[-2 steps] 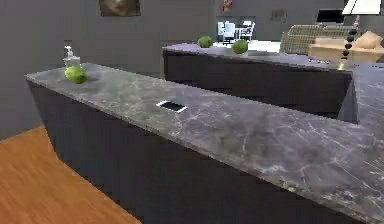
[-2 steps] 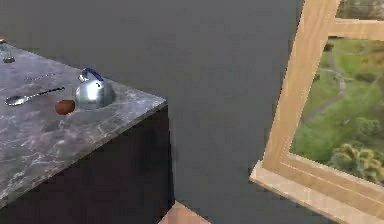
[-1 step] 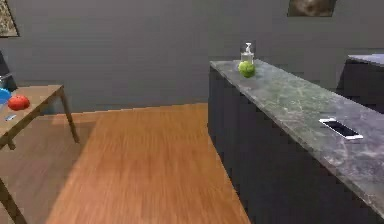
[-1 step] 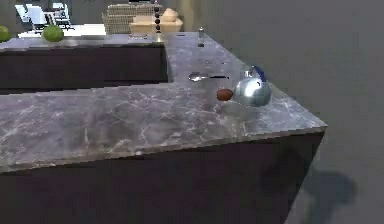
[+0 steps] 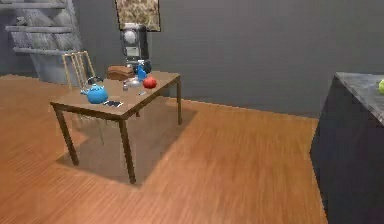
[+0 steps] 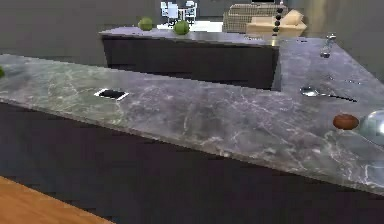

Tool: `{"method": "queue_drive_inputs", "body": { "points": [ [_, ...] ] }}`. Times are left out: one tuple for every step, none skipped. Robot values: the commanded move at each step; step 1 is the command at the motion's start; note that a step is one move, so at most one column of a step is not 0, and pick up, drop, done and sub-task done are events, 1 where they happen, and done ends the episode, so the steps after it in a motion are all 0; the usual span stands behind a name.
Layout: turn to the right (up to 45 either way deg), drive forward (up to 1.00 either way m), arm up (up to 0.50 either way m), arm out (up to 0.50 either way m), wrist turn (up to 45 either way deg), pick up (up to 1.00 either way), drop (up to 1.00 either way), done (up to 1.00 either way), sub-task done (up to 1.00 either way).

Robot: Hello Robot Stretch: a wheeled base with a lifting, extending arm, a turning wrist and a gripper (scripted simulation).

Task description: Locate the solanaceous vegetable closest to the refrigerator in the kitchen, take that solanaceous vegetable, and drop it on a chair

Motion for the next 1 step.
{"method": "queue_drive_inputs", "body": {
  "points": [
    [0.0, 1.00, 0.00, 0.00, 0.0, 0.00, 0.00, 0.00, 0.00]
  ]
}}
